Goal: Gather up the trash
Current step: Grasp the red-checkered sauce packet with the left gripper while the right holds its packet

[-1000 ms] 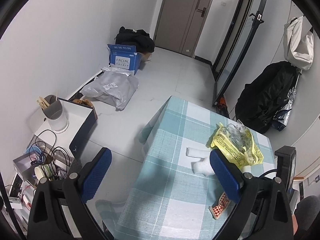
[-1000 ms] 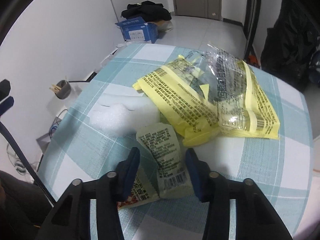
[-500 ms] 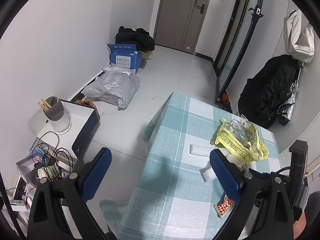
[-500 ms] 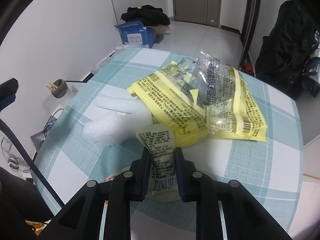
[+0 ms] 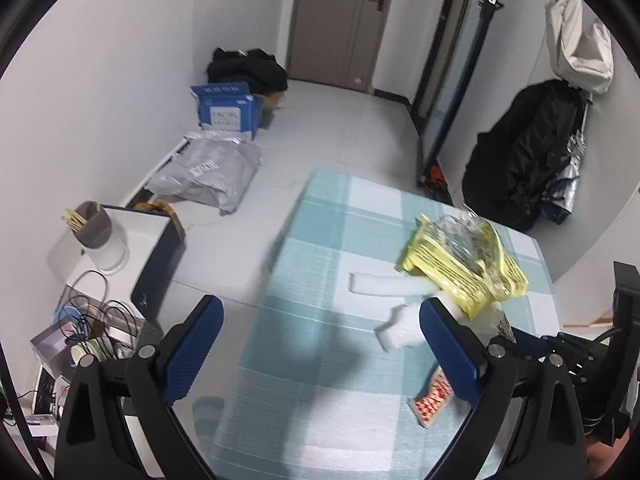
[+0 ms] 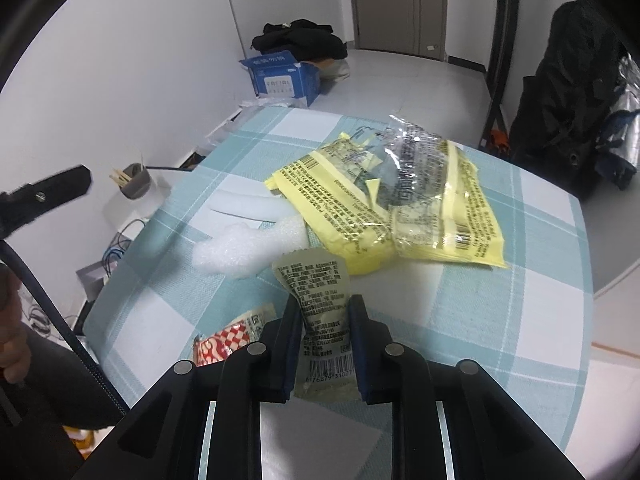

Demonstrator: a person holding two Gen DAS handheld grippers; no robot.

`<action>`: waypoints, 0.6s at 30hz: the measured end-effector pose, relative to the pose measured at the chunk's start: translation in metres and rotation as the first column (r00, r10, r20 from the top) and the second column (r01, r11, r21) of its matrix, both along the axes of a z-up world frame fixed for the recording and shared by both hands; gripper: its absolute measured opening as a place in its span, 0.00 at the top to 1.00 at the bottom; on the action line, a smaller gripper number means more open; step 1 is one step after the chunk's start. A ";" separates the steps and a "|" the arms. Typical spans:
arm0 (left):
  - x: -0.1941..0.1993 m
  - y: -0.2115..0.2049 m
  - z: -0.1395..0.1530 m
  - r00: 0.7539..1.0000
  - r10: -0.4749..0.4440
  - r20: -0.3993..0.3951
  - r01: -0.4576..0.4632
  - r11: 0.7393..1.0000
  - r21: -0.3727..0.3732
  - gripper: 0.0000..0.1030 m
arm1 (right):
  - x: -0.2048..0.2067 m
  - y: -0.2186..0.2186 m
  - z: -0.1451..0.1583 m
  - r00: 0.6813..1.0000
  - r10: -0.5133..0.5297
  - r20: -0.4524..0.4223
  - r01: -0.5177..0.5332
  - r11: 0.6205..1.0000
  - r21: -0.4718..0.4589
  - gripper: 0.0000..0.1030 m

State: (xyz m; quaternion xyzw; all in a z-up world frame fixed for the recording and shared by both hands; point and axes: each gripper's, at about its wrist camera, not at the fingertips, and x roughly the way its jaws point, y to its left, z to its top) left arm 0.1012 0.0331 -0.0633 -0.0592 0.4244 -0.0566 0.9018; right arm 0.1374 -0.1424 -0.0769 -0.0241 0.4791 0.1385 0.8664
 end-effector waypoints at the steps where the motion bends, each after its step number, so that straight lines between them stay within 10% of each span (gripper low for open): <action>1: 0.000 -0.002 0.000 1.000 -0.005 -0.007 0.005 1.000 -0.003 0.06 | -0.003 -0.004 0.002 1.000 -0.002 0.004 0.002 1.000 0.007 0.79; 18: -0.006 -0.069 -0.025 0.958 -0.252 -0.138 0.262 0.964 0.054 0.06 | -0.025 -0.066 0.025 0.994 -0.097 0.048 0.090 0.987 0.132 0.79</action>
